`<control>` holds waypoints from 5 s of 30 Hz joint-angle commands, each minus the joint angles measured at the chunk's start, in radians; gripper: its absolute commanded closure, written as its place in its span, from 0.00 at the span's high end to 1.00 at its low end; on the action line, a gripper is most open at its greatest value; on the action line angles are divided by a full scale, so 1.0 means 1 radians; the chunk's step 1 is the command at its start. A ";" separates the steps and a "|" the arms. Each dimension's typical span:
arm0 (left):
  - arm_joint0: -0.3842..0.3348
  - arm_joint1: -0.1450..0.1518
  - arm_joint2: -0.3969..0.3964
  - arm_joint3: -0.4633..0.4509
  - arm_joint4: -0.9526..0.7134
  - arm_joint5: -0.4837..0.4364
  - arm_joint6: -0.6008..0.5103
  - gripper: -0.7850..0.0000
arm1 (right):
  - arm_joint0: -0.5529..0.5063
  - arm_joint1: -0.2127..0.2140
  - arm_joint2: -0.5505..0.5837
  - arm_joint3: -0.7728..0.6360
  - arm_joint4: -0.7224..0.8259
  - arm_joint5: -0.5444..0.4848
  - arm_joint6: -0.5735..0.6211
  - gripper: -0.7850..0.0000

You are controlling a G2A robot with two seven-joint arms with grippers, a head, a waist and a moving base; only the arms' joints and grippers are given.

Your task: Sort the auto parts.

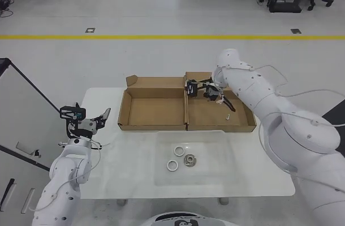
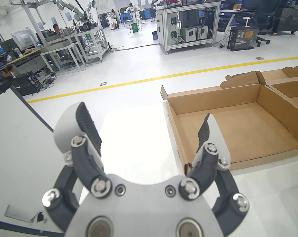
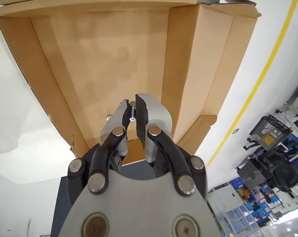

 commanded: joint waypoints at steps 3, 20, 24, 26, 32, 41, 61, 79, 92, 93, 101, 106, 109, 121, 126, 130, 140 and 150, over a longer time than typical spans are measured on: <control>0.000 0.000 0.000 0.000 0.000 0.000 0.000 1.00 | -0.021 -0.015 -0.008 0.053 -0.028 0.009 -0.035 0.00; 0.000 0.000 0.000 0.000 0.000 0.000 0.000 1.00 | -0.104 -0.052 -0.008 0.176 -0.104 0.087 -0.154 0.00; 0.000 0.000 0.000 0.000 0.000 0.000 0.000 1.00 | -0.116 -0.058 -0.005 0.192 -0.109 0.090 -0.160 0.00; 0.000 0.000 0.000 0.000 0.000 0.000 0.000 1.00 | -0.120 -0.060 -0.004 0.198 -0.110 0.090 -0.161 0.00; 0.000 0.000 0.000 0.000 0.000 0.000 0.000 1.00 | -0.129 -0.068 0.003 0.214 -0.107 0.090 -0.156 0.00; 0.000 0.000 0.000 0.000 0.000 0.000 0.000 1.00 | -0.142 -0.073 0.008 0.230 -0.119 0.102 -0.153 0.00; 0.000 0.000 0.000 0.000 0.000 0.000 0.000 1.00 | -0.136 -0.071 0.020 0.241 -0.150 0.118 -0.180 0.20; 0.000 0.000 0.000 0.000 0.000 0.000 0.000 1.00 | -0.064 -0.032 0.062 0.235 -0.137 0.097 -0.402 1.00; 0.000 0.000 0.000 0.000 0.000 0.000 0.000 1.00 | -0.008 0.042 0.121 0.189 -0.097 0.000 -0.682 1.00; 0.000 0.000 0.000 0.000 0.000 0.000 0.000 1.00 | -0.008 0.050 0.126 0.178 -0.093 0.000 -0.701 1.00; 0.000 0.000 0.000 0.000 0.000 0.000 0.000 1.00 | -0.027 0.135 0.171 0.020 -0.010 0.000 -0.770 1.00; 0.000 0.000 0.000 0.000 0.000 0.000 0.000 1.00 | -0.061 0.221 0.211 -0.158 0.085 0.000 -0.735 1.00; 0.000 0.000 0.000 0.000 0.000 0.000 0.000 1.00 | -0.104 0.297 0.252 -0.306 0.173 0.000 -0.674 1.00; 0.000 0.000 0.000 0.000 0.000 0.000 0.000 1.00 | -0.397 0.626 0.533 -0.870 0.540 0.000 -0.359 1.00; 0.000 0.000 0.000 0.000 0.000 0.000 0.000 1.00 | -0.566 0.747 0.694 -1.037 0.677 0.000 -0.300 1.00; 0.000 0.000 0.000 0.000 0.000 0.000 0.000 1.00 | -0.667 0.809 0.789 -1.101 0.748 0.000 -0.280 1.00; 0.000 0.000 0.000 0.000 0.000 0.000 0.000 1.00 | -0.857 0.910 0.944 -1.191 0.880 0.000 -0.251 1.00; 0.000 0.000 0.000 0.000 0.000 0.000 0.000 1.00 | -0.874 0.916 0.953 -1.196 0.908 0.000 -0.258 1.00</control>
